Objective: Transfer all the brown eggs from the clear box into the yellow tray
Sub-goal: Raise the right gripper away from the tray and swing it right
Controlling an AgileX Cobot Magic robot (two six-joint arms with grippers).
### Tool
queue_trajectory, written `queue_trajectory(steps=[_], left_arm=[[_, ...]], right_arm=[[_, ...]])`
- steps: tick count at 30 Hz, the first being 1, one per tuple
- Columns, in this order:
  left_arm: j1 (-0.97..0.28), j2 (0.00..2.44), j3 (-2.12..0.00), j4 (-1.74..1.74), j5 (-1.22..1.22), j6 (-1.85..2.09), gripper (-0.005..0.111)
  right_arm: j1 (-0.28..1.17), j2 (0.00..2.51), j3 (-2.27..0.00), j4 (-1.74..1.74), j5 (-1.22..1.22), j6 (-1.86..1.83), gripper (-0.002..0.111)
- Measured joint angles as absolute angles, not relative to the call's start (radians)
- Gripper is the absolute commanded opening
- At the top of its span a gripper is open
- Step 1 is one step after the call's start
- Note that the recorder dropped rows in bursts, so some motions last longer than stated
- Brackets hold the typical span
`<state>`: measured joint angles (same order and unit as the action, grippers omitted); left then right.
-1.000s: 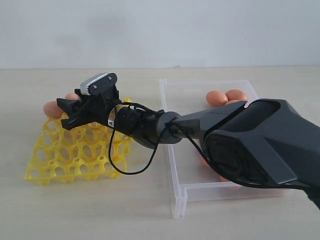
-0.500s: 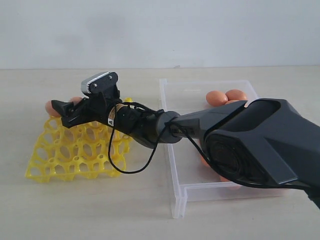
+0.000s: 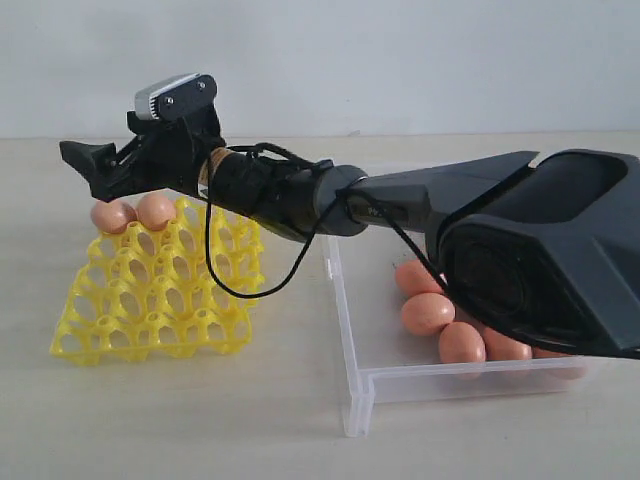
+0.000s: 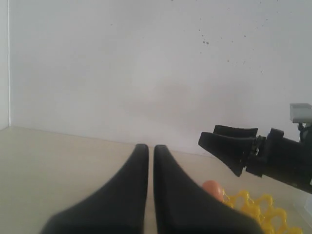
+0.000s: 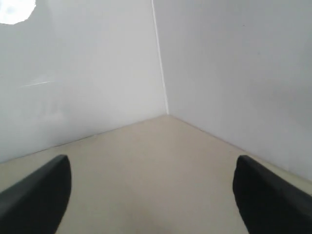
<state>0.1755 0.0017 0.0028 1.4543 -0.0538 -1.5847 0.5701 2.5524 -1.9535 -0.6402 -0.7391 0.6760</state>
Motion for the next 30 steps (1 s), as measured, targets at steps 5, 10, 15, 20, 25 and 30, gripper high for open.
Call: queue_trajectory(steps=[5,10,15,20,25,30], left_arm=[[0.176,0.002,0.003,1.454,-0.054,-1.585,0.004],[0.176,0.002,0.003,1.454,-0.054,-1.585,0.004],[0.176,0.002,0.003,1.454,-0.054,-1.585,0.004],[0.176,0.002,0.003,1.454,-0.054,-1.585,0.004],[0.176,0.002,0.003,1.454,-0.054,-1.585,0.004],[0.176,0.002,0.003,1.454,-0.054,-1.585,0.004]], right_arm=[[0.57,2.49,-1.954,-0.881,-0.732,0.921,0.019],[0.57,2.423,-1.954,-1.142,-0.804,1.141,0.0],[0.57,2.334,-1.954,-1.488,-0.891,1.383,0.0],[0.566,2.286,-1.908,-1.721,-0.9,1.642,0.0],[0.533,2.211,-1.712,-1.744,-0.9,1.653,0.0],[0.511,2.092,-1.484,-1.748,-0.834,1.614,0.0]])
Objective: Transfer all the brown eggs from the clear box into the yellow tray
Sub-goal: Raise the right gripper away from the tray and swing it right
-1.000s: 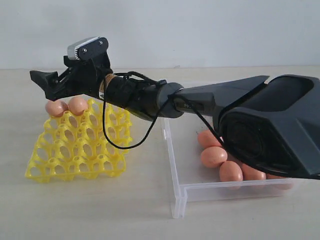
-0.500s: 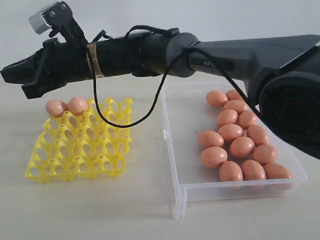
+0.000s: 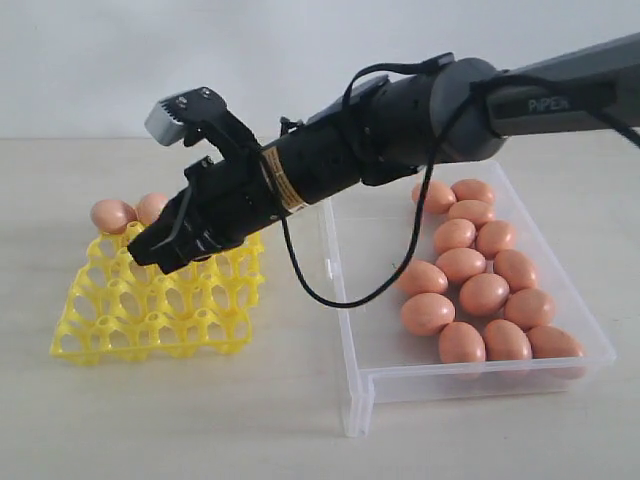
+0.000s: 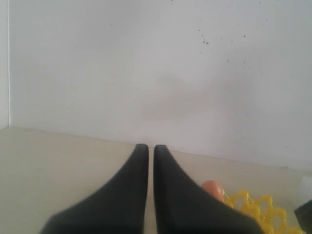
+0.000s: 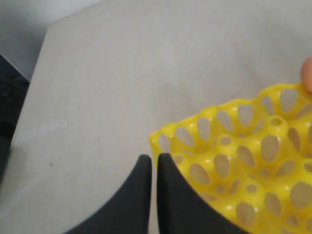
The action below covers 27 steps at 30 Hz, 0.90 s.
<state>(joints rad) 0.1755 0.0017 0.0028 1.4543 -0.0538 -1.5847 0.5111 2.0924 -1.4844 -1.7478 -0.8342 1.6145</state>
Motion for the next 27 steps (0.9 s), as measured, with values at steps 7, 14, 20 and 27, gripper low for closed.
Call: queue_trajectory(steps=[7,14,20,27], left_arm=[[0.176,0.002,0.003,1.454,-0.054,-1.585,0.004],[0.176,0.002,0.003,1.454,-0.054,-1.585,0.004],[0.176,0.002,0.003,1.454,-0.054,-1.585,0.004],[0.176,0.002,0.003,1.454,-0.058,-1.585,0.004]], right_arm=[[0.511,1.926,-1.201,-1.748,-0.51,1.546,0.0],[0.509,1.801,-1.011,-1.748,-0.139,1.501,0.0],[0.413,1.733,-0.951,-1.746,-0.037,1.492,0.0],[0.113,1.72,-0.989,-1.744,-0.362,1.446,0.0]])
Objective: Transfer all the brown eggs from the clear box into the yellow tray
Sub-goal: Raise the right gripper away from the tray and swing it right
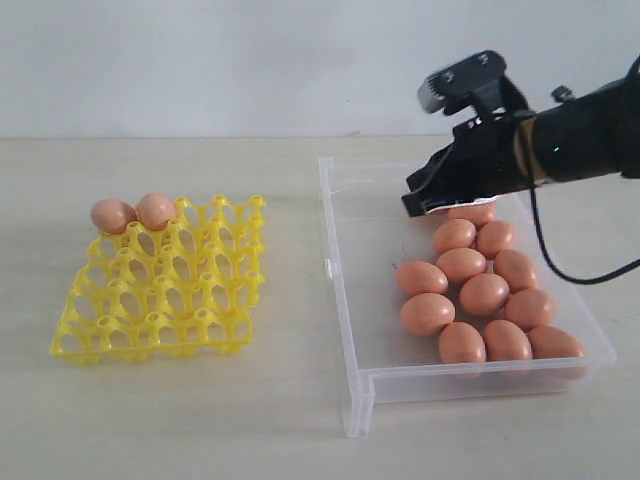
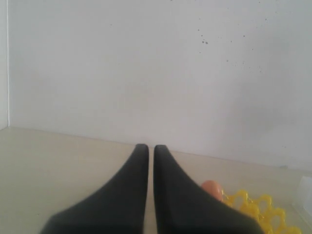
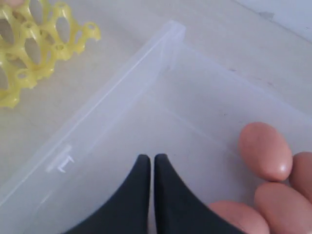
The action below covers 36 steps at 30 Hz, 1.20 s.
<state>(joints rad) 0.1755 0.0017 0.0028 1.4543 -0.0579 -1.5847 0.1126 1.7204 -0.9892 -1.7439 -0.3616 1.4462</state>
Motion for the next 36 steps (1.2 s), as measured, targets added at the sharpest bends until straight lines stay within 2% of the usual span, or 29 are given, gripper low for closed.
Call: queue_trajectory(steps=[6,12,16,23,27,30,32,34,36], left_arm=[[0.176,0.002,0.003,1.454,-0.075,-1.585,0.004],[0.173,0.002,0.003,1.456,-0.087,-1.583,0.004],[0.171,0.002,0.003,1.458,-0.096,-1.583,0.004],[0.154,0.002,0.003,1.46,-0.098,-1.581,0.004],[0.152,0.002,0.003,1.462,-0.099,-1.581,0.004],[0.152,0.002,0.003,1.462,-0.099,-1.581,0.004],[0.152,0.002,0.003,1.462,-0.099,-1.581,0.004],[0.152,0.002,0.003,1.462,-0.101,-1.581,0.004],[0.152,0.002,0.003,1.462,-0.103,-1.581,0.004]], right_arm=[[-0.032,1.72,-1.07,-1.742,-0.642,1.498,0.0],[-0.043,1.72,-1.091,-1.742,-0.835,1.45,0.0],[-0.04,1.713,-1.093,-1.744,-1.14,1.331,0.0],[-0.036,1.679,-1.083,-1.751,-1.207,1.529,0.0],[-0.036,1.593,-1.081,-1.62,-1.207,1.291,0.0],[-0.036,1.496,-1.04,-1.259,-1.174,1.08,0.0],[-0.036,1.426,-1.023,-1.083,-1.04,0.929,0.0],[-0.035,1.345,-1.023,-1.037,-0.723,0.781,0.0],[-0.034,1.281,-1.023,-1.03,-0.287,0.706,0.0]])
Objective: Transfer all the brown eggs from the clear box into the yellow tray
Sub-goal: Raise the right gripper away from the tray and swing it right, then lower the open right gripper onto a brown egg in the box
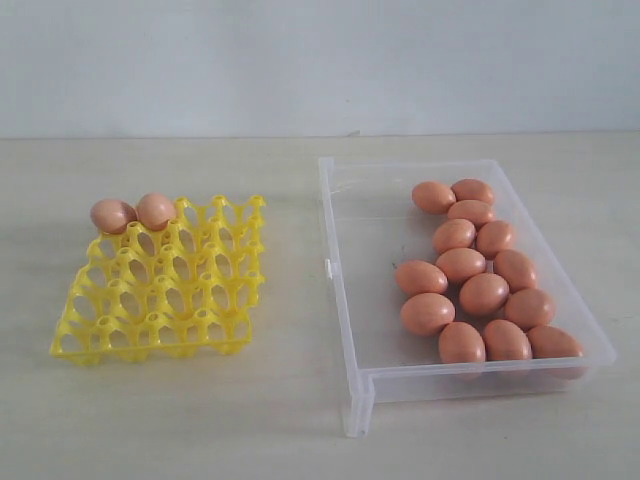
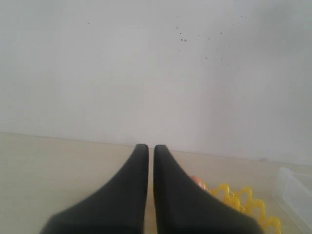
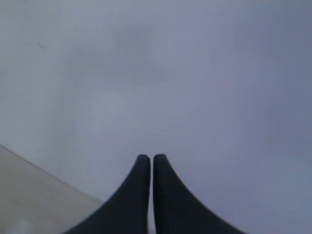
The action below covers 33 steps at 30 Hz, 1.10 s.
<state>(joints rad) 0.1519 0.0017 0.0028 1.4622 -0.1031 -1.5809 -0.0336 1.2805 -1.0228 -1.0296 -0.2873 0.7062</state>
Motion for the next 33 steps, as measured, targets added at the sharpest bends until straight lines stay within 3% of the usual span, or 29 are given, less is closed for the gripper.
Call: queue_trajectory(steps=[2,6,11,16,23,26,30,33], left_arm=[[0.152,0.002,0.003,1.462,-0.103,-1.581,0.004],[0.152,0.002,0.003,1.462,-0.11,-1.581,0.004],[0.152,0.002,0.003,1.462,-0.12,-1.581,0.004],[0.152,0.002,0.003,1.462,-0.124,-1.579,0.004],[0.152,0.002,0.003,1.462,-0.126,-1.579,0.004],[0.152,0.002,0.003,1.462,-0.13,-1.579,0.004],[0.152,0.002,0.003,1.462,-0.132,-1.577,0.004],[0.152,0.002,0.003,1.462,-0.132,-1.577,0.004]], right_arm=[[-0.034,1.252,-1.009,-0.999,-0.019,0.706,0.0],[0.006,1.221,-0.964,-0.796,0.249,0.622,0.0],[0.181,1.233,-0.952,-0.285,0.381,0.047,0.0],[0.251,1.356,-1.021,0.208,0.621,-0.48,0.0],[0.25,1.599,-1.266,0.192,0.876,-0.604,0.001],[0.25,1.666,-1.33,0.155,0.907,-0.63,0.014],[0.25,1.735,-1.348,0.156,0.915,-0.758,0.045],[0.25,1.794,-1.35,0.15,0.881,-0.783,0.058]])
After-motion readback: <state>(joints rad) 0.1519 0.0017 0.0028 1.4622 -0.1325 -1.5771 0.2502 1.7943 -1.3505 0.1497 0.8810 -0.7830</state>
